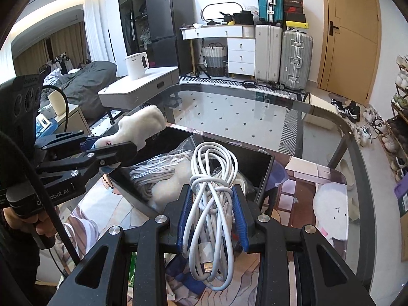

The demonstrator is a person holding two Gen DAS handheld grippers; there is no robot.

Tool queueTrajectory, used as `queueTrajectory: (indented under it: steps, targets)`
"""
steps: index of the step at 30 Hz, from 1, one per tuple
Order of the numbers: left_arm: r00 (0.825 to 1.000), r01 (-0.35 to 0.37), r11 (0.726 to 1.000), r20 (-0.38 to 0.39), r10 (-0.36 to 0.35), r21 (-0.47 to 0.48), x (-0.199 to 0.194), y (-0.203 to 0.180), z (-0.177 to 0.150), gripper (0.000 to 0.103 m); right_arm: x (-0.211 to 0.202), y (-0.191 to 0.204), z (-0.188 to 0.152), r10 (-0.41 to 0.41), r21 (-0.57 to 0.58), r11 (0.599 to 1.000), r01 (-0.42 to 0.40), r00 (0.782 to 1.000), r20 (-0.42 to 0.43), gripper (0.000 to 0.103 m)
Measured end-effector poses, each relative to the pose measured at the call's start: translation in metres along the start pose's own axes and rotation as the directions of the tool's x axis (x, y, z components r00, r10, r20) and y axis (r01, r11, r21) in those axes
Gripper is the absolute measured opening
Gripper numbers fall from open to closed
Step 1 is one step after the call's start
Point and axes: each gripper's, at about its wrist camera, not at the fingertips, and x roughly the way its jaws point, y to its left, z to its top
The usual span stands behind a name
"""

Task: Organize soft objects
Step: 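Carry the plush toy with the left tool while the right tool carries the cable over the box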

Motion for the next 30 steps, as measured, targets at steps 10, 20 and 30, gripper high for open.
queueTrajectory:
  steps: [10,20,30]
  targets:
    - [0.999,-0.005,1.0,-0.035,0.005,0.007,0.021,-0.002,0.001,0.02,0.022,-0.003,0.011,-0.001,-0.022,1.0,0.001,0.999,-0.032,0.031]
    - [0.998,-0.011,1.0,-0.068,0.013,0.023,0.037,-0.004,0.0,0.02,0.047,-0.002,0.013,-0.014,-0.047,0.999,0.01,0.996,-0.083,0.031]
    - [0.996,0.0,1.0,-0.089,0.003,0.029,0.047,-0.005,0.001,0.02,0.067,0.006,0.016,-0.006,-0.089,0.996,-0.005,0.992,-0.126,0.031]
